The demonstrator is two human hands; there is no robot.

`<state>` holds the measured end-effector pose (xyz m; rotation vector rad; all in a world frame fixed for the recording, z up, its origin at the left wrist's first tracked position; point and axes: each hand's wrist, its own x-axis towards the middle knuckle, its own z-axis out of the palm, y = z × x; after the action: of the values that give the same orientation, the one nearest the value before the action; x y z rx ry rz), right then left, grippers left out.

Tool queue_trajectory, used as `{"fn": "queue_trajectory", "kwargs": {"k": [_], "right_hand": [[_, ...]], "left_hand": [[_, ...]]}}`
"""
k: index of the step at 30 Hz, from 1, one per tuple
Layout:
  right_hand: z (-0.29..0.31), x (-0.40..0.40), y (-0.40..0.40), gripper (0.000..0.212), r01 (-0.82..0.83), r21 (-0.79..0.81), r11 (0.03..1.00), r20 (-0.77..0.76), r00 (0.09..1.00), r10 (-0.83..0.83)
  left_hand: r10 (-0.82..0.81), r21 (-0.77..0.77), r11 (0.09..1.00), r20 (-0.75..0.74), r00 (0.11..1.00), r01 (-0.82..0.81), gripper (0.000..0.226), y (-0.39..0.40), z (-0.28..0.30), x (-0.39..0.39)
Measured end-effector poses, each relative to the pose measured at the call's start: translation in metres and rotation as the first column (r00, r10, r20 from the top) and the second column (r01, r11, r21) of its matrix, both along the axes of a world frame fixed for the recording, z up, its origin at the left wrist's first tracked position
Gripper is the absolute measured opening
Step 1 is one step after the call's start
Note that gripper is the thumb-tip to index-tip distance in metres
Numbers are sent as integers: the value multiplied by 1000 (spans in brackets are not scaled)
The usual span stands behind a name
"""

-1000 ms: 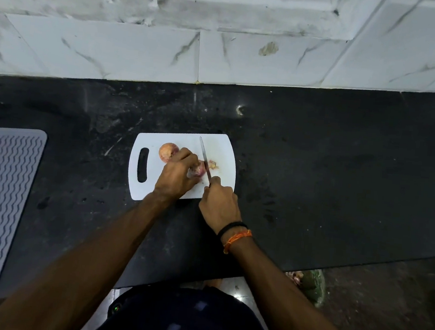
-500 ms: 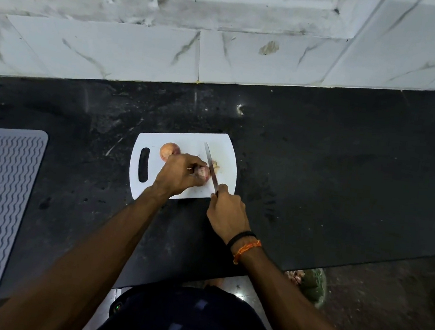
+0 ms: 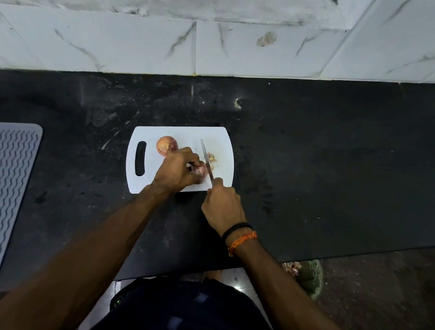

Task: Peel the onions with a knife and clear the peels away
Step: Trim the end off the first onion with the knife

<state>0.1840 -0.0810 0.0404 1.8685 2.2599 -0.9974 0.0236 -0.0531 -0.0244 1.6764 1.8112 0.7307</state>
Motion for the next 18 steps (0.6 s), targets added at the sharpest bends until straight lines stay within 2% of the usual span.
{"fn": "queue_trajectory", "kwargs": {"k": [3, 8, 14, 18], "right_hand": [[4, -7, 11, 32, -1, -9, 1000, -24, 1000, 1], [6, 4, -8, 29, -12, -2, 1000, 8, 1000, 12], [11, -9, 12, 32, -3, -37, 999, -24, 1000, 2], [9, 1, -1, 30, -10, -39, 999, 10, 1000, 11]], "left_hand": [[-10, 24, 1000, -19, 1000, 11, 17, -1, 0, 2], [12, -8, 1000, -10, 1000, -12, 23, -2, 0, 1], [19, 20, 1000, -31, 999, -18, 18, -5, 0, 7], [16, 36, 999, -30, 999, -15, 19, -5, -3, 6]]}}
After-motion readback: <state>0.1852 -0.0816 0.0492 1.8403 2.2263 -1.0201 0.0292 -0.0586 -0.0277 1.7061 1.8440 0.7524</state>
